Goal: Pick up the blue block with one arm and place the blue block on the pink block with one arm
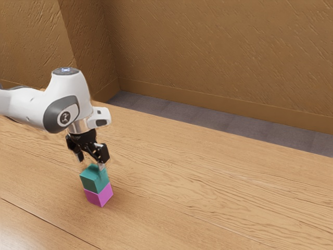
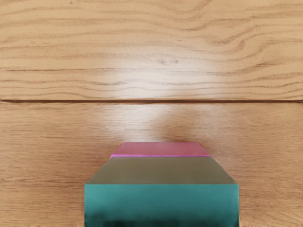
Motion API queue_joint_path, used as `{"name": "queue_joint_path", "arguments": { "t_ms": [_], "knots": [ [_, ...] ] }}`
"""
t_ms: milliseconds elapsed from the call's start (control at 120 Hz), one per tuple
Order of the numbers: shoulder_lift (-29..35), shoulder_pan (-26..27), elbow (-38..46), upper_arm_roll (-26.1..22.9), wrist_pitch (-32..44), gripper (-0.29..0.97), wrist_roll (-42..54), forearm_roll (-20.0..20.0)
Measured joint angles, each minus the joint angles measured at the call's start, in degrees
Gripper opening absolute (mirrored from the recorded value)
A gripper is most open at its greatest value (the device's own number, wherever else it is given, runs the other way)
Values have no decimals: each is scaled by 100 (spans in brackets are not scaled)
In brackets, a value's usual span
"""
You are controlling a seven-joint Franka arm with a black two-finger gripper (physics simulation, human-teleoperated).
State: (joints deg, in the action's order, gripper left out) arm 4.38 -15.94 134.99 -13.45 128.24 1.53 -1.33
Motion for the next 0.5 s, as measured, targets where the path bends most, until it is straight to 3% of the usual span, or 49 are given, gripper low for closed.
{"name": "queue_joint_path", "arguments": {
  "t_ms": [125, 192, 333, 400, 500],
  "knots": [
    [900, 27, -208, -4, -388, 65, 24, 59],
    [1031, 46, -1158, -21, -876, 66, 33, 104],
    [405, 256, -2859, 134, -1952, 67, 35, 114],
    [169, 596, -3231, 593, -2264, 67, 34, 109],
    [99, 657, -3718, 775, -2676, 67, 44, -13]
  ]
}}
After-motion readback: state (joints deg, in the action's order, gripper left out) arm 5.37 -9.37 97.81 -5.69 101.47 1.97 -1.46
